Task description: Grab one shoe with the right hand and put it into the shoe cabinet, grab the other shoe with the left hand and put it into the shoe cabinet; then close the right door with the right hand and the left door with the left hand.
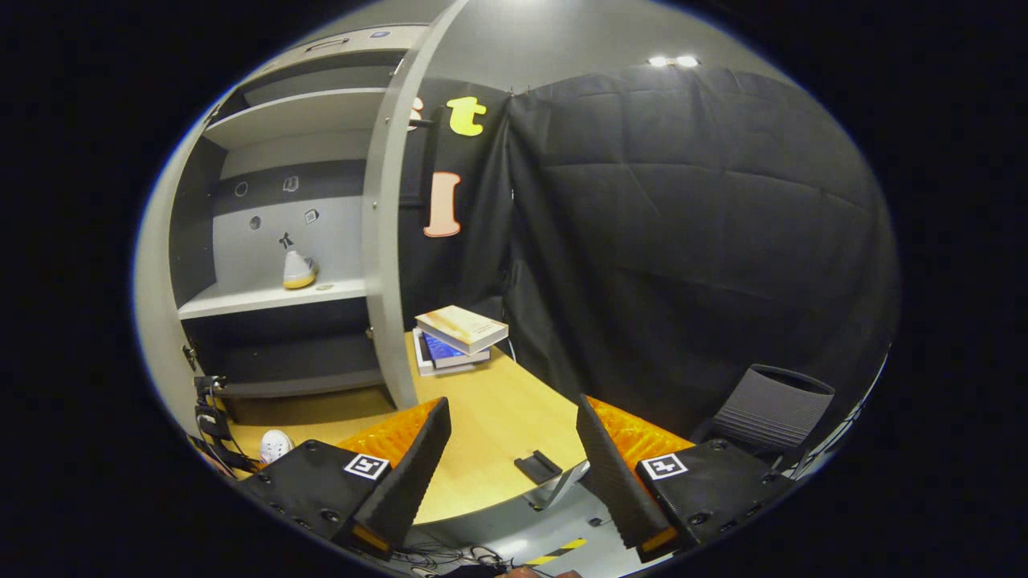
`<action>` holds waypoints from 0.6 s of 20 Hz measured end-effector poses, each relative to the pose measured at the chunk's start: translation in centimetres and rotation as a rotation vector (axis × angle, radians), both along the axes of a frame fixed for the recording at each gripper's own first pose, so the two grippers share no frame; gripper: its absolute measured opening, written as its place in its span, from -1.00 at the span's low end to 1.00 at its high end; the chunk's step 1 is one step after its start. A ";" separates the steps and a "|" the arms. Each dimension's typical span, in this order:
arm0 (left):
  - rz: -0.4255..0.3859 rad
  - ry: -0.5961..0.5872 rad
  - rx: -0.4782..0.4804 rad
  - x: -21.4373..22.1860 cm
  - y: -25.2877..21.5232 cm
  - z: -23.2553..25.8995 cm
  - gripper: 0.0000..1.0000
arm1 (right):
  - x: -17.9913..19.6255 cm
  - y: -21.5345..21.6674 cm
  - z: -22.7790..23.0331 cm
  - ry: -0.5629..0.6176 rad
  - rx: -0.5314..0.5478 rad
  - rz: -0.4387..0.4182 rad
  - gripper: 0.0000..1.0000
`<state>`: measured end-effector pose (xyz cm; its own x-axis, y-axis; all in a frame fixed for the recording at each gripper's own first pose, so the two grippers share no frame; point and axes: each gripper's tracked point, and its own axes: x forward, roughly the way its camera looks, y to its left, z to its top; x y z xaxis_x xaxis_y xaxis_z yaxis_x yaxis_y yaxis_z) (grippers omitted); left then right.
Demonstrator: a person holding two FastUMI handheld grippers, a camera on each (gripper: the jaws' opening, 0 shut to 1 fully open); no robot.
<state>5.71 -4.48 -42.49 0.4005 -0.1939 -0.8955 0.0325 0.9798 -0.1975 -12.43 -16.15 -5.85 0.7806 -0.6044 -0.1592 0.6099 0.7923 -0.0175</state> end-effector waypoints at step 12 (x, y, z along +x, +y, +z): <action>0.152 0.033 0.067 -0.1 0.4 0.3 -0.95 | 6.6 -10.4 0.2 -0.066 0.033 0.077 0.94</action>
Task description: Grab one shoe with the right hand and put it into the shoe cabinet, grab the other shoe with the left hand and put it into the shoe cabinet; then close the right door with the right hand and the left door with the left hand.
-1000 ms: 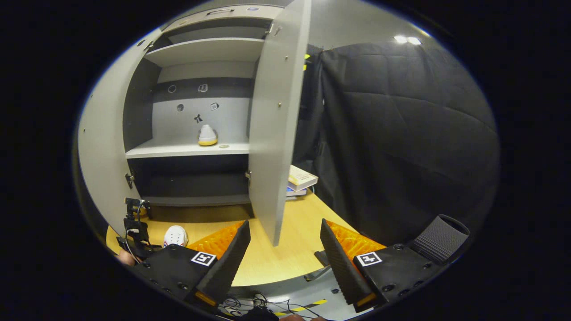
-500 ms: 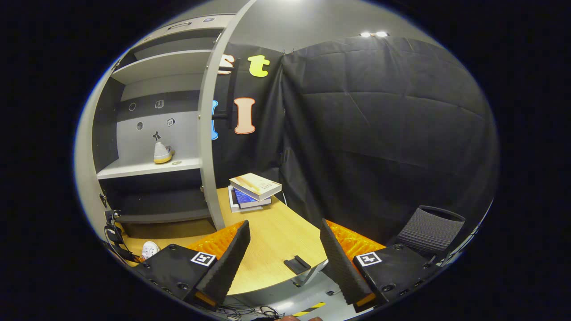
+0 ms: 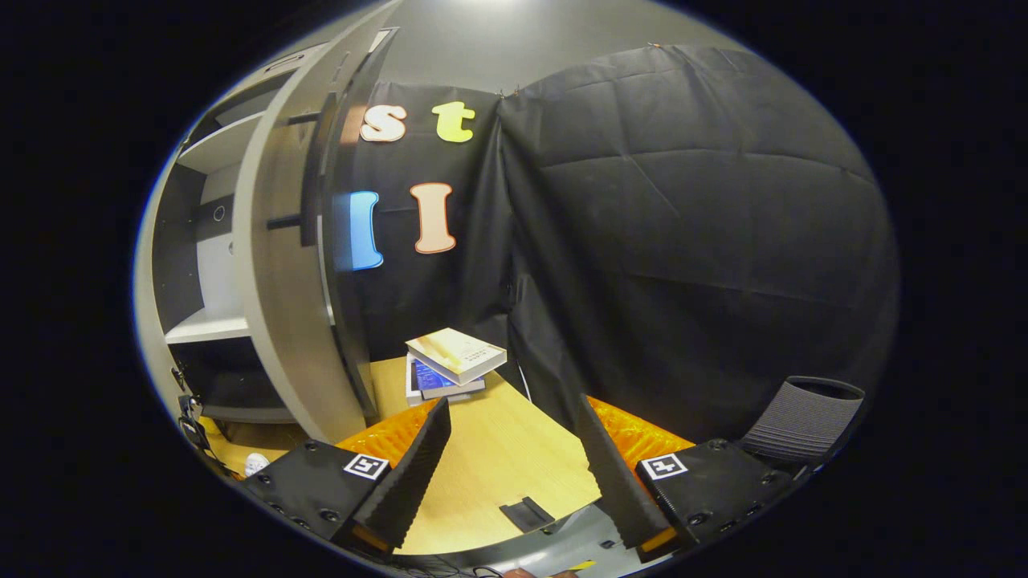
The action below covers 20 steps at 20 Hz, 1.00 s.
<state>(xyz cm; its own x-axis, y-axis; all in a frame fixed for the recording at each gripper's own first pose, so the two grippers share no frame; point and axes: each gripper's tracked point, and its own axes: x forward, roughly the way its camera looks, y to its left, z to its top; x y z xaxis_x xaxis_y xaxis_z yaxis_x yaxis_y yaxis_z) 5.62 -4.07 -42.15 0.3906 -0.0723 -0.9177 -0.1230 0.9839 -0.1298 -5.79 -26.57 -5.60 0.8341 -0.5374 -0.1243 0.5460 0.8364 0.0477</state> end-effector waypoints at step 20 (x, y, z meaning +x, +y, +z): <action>0.058 -0.518 -0.038 2.0 1.5 2.3 -0.97 | 12.5 -5.6 3.4 -0.069 -0.036 0.105 0.84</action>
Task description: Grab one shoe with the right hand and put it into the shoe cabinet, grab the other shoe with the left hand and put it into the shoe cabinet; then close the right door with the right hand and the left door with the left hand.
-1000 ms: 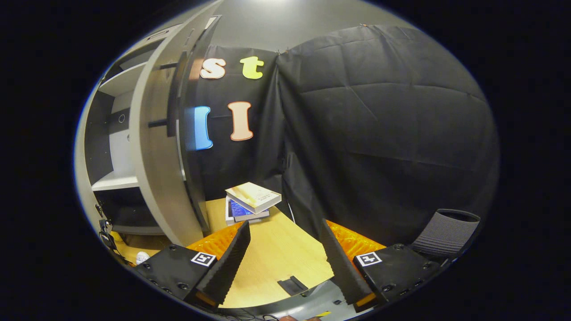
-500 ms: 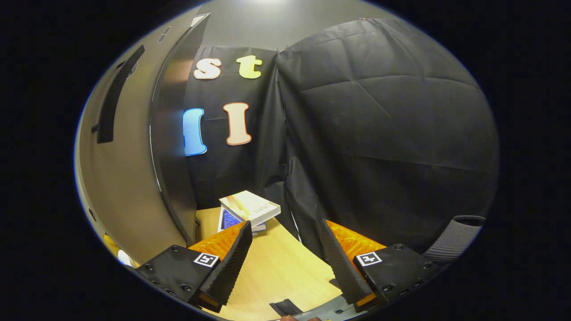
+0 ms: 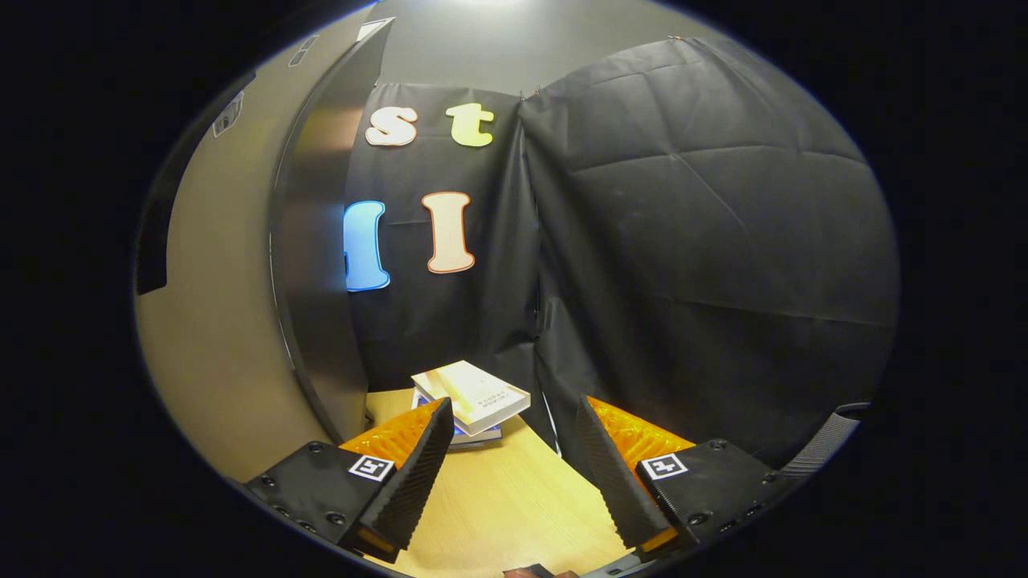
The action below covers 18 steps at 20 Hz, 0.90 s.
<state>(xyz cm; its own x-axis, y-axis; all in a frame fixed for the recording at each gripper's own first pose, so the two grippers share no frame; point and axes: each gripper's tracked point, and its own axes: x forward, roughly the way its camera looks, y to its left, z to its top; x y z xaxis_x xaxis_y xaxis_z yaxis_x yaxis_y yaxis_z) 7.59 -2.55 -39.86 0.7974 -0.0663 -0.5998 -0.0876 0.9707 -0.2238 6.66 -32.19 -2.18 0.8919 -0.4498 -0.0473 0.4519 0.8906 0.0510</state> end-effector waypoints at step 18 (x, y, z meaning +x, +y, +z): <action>0.002 -0.273 0.077 0.0 0.0 1.1 -0.98 | -3.9 -4.0 -0.5 -0.025 0.030 -0.138 0.84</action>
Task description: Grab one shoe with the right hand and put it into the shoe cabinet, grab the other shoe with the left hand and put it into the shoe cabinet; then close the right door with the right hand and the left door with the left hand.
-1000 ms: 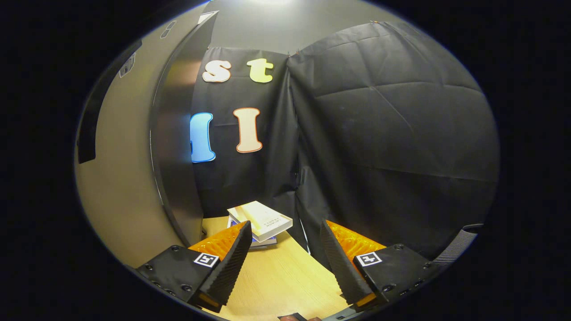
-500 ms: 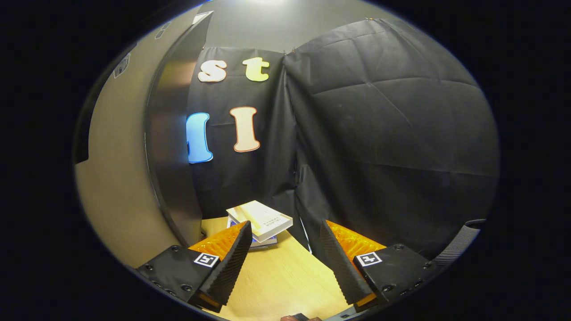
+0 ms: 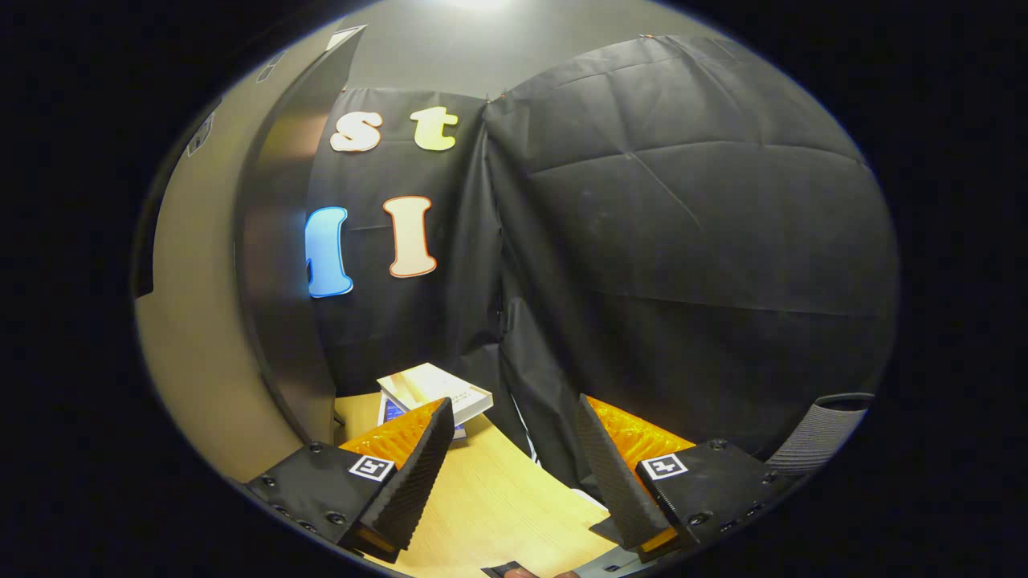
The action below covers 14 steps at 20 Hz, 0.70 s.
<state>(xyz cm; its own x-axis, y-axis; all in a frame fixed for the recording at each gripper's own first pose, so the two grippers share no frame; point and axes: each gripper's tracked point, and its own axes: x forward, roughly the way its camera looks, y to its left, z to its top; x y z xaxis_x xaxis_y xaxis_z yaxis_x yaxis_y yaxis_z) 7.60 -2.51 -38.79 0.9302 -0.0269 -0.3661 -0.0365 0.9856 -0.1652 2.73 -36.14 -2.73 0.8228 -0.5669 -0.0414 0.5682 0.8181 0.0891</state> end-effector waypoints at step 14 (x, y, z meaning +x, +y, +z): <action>-0.046 0.057 -0.010 -0.1 -1.5 -0.9 -0.63 | -1.1 -0.9 0.8 -0.036 -0.004 -0.021 0.84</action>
